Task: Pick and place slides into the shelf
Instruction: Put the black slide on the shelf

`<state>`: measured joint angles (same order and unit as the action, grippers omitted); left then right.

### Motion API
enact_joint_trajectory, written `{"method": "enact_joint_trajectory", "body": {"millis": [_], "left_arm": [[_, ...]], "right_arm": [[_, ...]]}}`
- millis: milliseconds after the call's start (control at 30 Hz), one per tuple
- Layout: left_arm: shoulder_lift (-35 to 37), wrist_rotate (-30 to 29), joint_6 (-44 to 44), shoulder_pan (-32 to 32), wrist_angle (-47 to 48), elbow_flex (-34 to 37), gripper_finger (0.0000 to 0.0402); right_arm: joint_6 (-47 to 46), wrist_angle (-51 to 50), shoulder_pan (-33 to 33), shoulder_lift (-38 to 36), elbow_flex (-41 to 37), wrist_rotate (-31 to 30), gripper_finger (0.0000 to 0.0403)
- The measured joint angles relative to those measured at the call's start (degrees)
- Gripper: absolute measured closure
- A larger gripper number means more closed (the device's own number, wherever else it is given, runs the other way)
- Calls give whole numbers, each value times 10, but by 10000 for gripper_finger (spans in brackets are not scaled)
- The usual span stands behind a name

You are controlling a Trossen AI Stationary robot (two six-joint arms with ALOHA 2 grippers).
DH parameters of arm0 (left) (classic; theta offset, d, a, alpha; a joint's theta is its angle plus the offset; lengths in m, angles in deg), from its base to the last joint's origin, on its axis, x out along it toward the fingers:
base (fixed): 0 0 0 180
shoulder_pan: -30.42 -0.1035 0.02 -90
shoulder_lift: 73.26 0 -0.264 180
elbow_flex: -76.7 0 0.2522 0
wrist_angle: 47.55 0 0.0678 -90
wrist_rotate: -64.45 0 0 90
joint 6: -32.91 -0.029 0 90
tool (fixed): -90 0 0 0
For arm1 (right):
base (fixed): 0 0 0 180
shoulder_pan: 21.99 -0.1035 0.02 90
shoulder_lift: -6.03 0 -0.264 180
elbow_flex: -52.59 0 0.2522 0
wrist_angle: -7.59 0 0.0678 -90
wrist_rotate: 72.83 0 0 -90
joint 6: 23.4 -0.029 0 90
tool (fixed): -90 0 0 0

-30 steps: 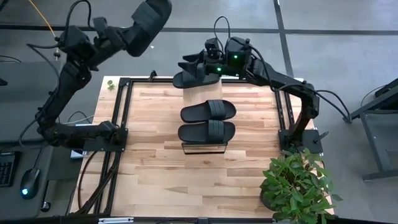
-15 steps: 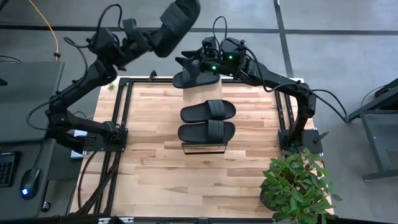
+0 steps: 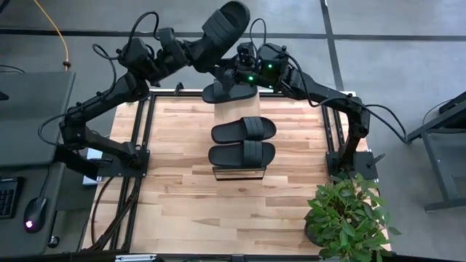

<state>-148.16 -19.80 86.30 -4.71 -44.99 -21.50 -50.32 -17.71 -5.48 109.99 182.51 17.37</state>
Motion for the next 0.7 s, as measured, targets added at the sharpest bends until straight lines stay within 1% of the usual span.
{"method": "enact_joint_trajectory", "body": {"millis": [367, 467, 567, 700], "left_arm": [[0, 32, 12, 1, -19, 0, 401], [0, 36, 16, 5, -18, 0, 401], [0, 35, 14, 11, -18, 0, 402], [0, 45, 14, 12, -14, 0, 401]], "right_arm": [[-1, 19, 1, 19, 0, -1, 142], [-1, 25, 1, 27, 0, -2, 149], [0, 22, 2, 29, 0, -6, 170], [0, 16, 3, 28, 0, -19, 221]]}}
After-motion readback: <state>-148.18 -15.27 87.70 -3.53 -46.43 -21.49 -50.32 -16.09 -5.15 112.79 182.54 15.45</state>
